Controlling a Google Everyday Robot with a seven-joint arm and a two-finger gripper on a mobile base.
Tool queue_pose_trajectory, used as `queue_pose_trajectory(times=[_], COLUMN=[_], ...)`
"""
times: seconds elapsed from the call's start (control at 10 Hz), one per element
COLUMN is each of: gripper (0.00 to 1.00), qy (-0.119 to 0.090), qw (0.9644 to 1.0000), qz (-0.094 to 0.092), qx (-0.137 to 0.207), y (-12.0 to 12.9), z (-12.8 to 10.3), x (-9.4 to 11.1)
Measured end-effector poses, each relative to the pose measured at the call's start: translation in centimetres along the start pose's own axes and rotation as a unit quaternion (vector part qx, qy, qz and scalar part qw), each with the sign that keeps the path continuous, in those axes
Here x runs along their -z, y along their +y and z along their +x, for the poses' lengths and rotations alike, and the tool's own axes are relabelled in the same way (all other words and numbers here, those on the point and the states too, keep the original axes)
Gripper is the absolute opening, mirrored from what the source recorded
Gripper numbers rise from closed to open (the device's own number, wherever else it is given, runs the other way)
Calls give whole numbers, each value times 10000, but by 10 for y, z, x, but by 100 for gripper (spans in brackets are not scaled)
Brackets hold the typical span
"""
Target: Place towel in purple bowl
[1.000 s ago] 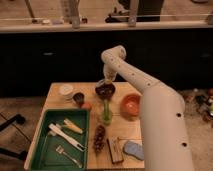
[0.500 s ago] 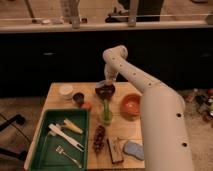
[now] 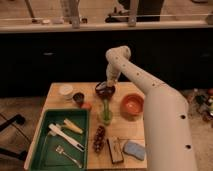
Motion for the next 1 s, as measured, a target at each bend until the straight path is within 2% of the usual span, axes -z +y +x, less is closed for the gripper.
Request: queue_pose_trajectory(times=[0.3,0.5,0.7,1.0], gripper=[80,80,80,80], qy=[-69,-229,-474,-653], qw=[9999,9997,9988,9976], qz=[-71,-63,3,27], qx=[34,-10,-90,-208], y=[2,3,4,4], z=[-1,0,4,11], x=[-1,1,5,8])
